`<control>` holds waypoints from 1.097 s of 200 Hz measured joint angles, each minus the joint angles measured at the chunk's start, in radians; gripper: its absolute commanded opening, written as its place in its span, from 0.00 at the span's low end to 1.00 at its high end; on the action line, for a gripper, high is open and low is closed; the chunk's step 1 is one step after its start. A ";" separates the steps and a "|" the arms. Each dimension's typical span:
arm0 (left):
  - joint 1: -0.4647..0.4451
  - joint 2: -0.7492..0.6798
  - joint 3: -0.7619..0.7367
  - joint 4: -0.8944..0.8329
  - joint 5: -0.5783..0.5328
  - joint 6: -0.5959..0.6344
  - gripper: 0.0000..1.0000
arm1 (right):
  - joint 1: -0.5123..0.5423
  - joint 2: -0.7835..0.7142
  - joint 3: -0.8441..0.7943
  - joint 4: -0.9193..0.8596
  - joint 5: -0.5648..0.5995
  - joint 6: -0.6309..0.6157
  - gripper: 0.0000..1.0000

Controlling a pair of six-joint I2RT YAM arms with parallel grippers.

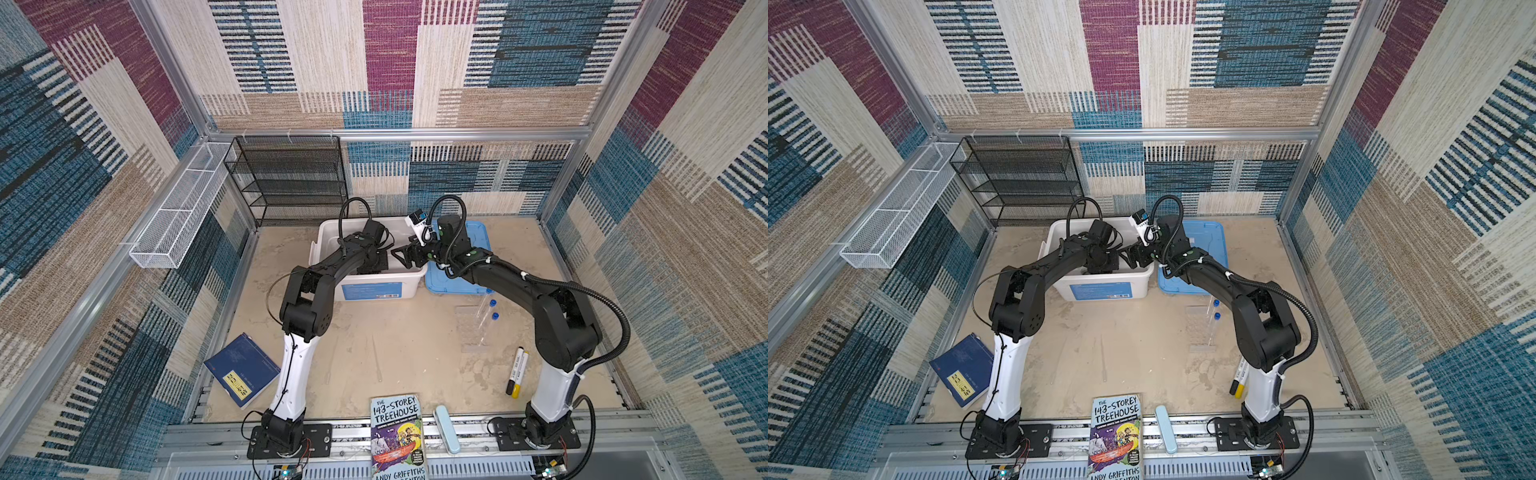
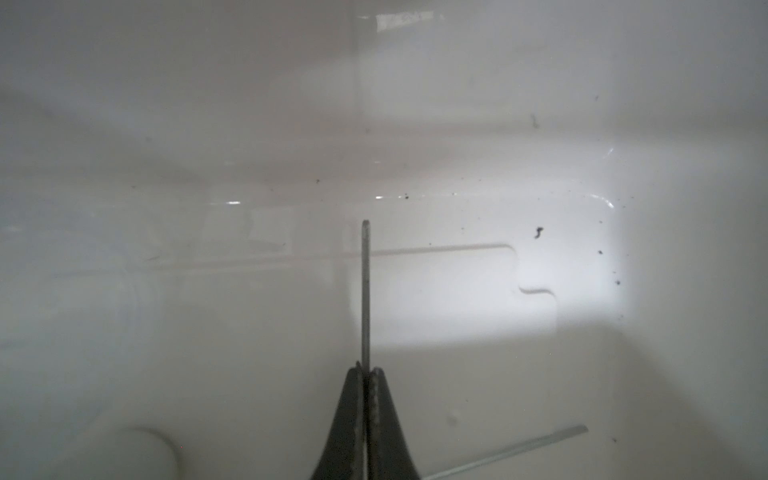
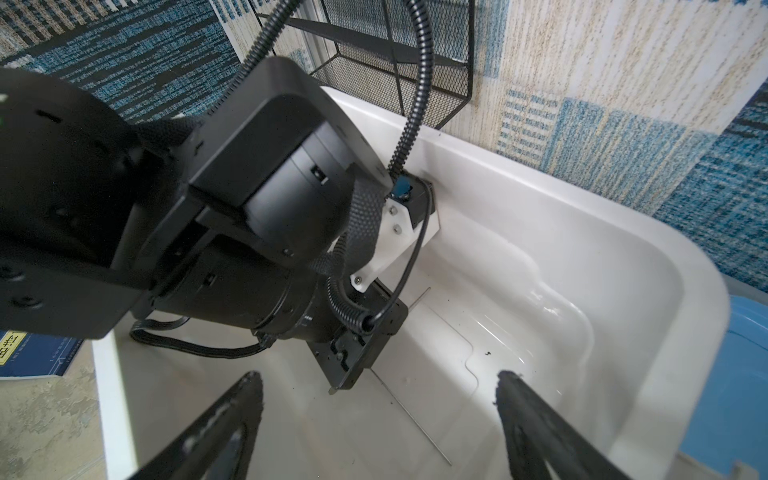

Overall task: Organize the chemistry lab equipment
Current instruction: 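Lower the tweezers into the white bin with the left gripper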

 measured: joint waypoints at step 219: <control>0.000 0.068 0.071 -0.016 0.008 0.011 0.11 | 0.000 0.000 0.000 0.002 0.000 -0.003 0.89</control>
